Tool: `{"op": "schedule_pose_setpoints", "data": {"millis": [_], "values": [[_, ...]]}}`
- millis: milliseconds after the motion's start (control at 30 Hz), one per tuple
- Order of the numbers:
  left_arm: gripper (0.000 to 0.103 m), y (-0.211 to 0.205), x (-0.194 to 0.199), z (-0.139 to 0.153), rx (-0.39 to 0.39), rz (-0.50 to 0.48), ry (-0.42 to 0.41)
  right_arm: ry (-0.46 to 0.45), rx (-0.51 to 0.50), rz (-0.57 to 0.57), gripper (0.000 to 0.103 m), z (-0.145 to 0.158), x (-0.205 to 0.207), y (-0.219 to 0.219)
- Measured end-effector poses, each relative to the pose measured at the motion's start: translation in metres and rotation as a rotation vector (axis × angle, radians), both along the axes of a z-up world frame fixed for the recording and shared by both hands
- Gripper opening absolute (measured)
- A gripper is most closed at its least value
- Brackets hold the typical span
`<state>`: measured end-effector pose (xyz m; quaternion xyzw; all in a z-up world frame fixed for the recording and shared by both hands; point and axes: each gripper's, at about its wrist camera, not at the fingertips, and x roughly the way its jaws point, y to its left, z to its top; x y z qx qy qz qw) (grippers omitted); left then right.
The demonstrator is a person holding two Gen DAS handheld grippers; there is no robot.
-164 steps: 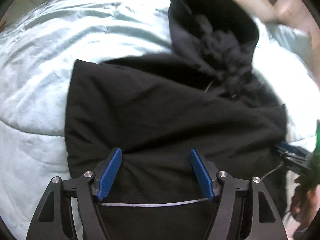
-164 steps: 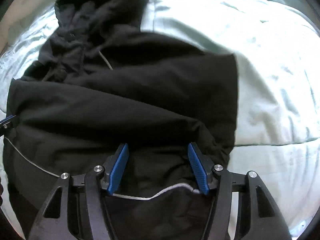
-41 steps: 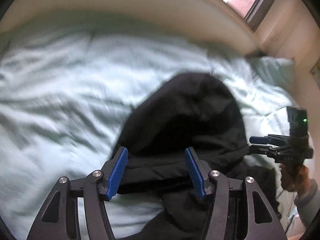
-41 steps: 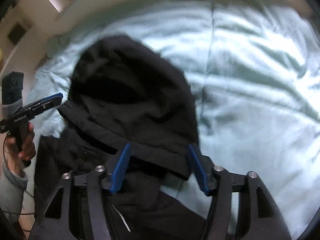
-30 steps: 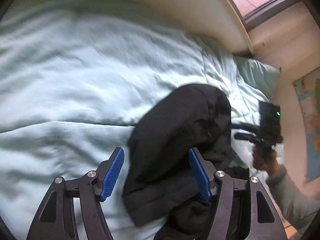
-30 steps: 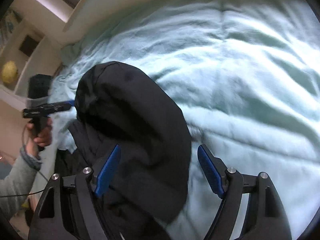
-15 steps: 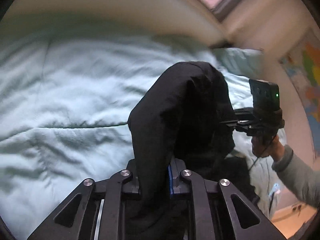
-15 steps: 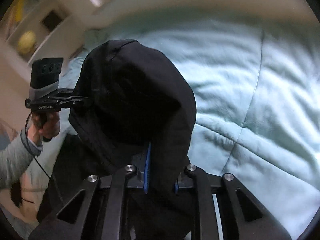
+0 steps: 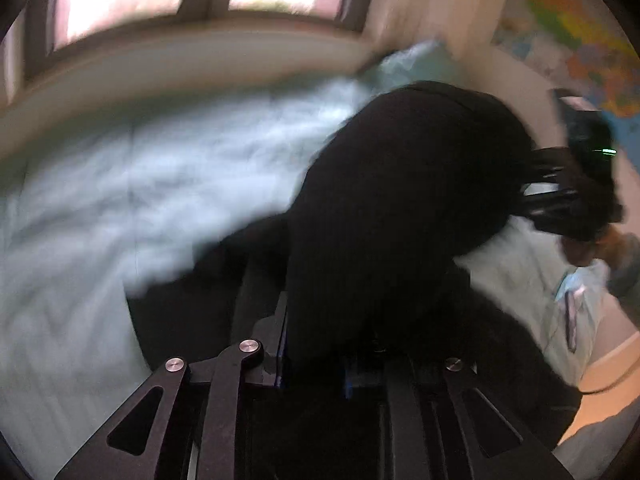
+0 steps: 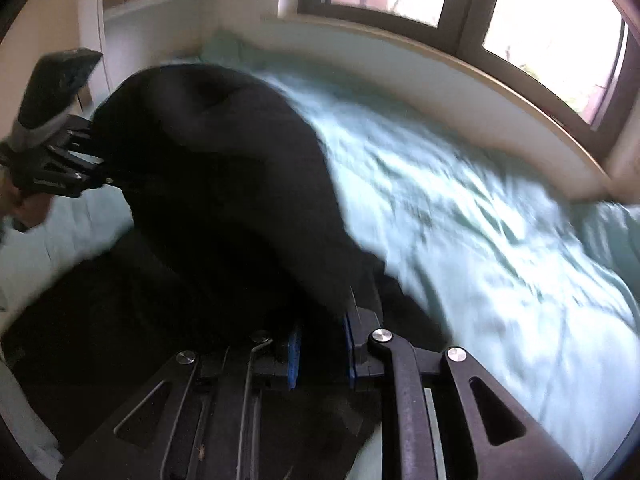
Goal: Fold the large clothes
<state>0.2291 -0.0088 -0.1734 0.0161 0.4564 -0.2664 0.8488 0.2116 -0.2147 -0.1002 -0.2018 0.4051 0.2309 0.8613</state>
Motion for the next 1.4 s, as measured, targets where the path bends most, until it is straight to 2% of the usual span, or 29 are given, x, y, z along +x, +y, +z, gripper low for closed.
{"op": "schedule_pose_setpoints", "data": {"millis": [67,100,167,233,333,400,467,533,600,633,667,733,800,867,900,933,967,1000,1033,1133,1200,1300,1333,1400], "values": [[0.022,0.009,-0.019,-0.050,-0.018,0.102,0.176,0.078,-0.102,-0.021,0.021,-0.038,-0.032,0.004],[0.022,0.016,-0.031,-0.072,-0.038,0.152,0.231,0.109,-0.140,-0.033,0.021,-0.053,-0.041,0.004],[0.022,0.030,-0.049,-0.099,-0.070,0.229,0.320,0.206,-0.184,-0.072,0.021,-0.083,-0.061,-0.002],[0.022,0.043,-0.062,-0.108,-0.076,0.259,0.379,0.269,-0.164,-0.121,0.022,-0.090,-0.070,-0.017],[0.021,0.061,-0.066,-0.078,-0.089,0.275,0.328,0.283,-0.100,-0.200,0.029,-0.075,-0.068,-0.042],[0.021,0.067,-0.053,-0.038,-0.112,0.273,0.228,0.243,-0.029,-0.267,0.037,-0.049,-0.050,-0.057],[0.022,0.064,-0.036,-0.008,-0.143,0.254,0.153,0.196,0.085,-0.315,0.049,-0.019,-0.025,-0.068],[0.022,0.054,-0.012,0.021,-0.210,0.210,0.090,0.173,0.208,-0.335,0.067,0.000,-0.003,-0.053],[0.022,0.035,0.010,0.039,-0.264,0.166,0.065,0.212,0.358,-0.352,0.070,0.007,0.030,-0.040],[0.023,0.021,0.022,0.044,-0.278,0.142,0.066,0.238,0.395,-0.353,0.070,0.004,0.039,-0.036],[0.027,0.007,0.034,0.043,-0.285,0.116,0.077,0.285,0.435,-0.351,0.070,-0.004,0.049,-0.026],[0.033,-0.008,0.050,0.027,-0.283,0.092,0.133,0.366,0.438,-0.324,0.070,-0.026,0.059,-0.002],[0.033,-0.015,0.057,-0.008,-0.290,0.075,0.262,0.417,0.328,-0.310,0.070,-0.056,0.052,0.024],[0.033,-0.017,0.052,-0.056,-0.230,0.080,0.383,0.442,0.194,-0.301,0.070,-0.099,0.032,0.042],[0.030,-0.014,0.048,-0.081,-0.175,0.096,0.433,0.467,0.130,-0.304,0.070,-0.128,0.020,0.048],[0.021,-0.011,0.042,-0.115,-0.154,0.121,0.513,0.490,0.106,-0.309,0.070,-0.149,0.013,0.049],[0.018,-0.009,0.039,-0.132,-0.183,0.140,0.553,0.496,0.095,-0.317,0.070,-0.170,0.005,0.045],[0.018,-0.004,0.035,-0.143,-0.235,0.168,0.575,0.458,0.086,-0.315,0.071,-0.180,-0.003,0.044],[0.016,0.003,0.033,-0.143,-0.284,0.196,0.570,0.429,0.082,-0.310,0.071,-0.179,-0.007,0.045],[0.015,0.009,0.023,-0.121,-0.302,0.200,0.504,0.438,0.129,-0.322,0.071,-0.157,-0.007,0.037],[0.015,0.008,0.009,-0.099,-0.292,0.163,0.444,0.416,0.187,-0.295,0.071,-0.130,-0.016,0.028],[0.019,0.010,-0.012,-0.075,-0.329,0.106,0.396,0.363,0.234,-0.238,0.071,-0.101,-0.035,0.021],[0.023,0.009,-0.017,-0.077,-0.301,0.120,0.396,0.365,0.231,-0.232,0.071,-0.104,-0.035,0.018],[0.023,0.007,-0.017,-0.095,-0.254,0.151,0.437,0.411,0.179,-0.245,0.071,-0.124,-0.036,0.018]]}}
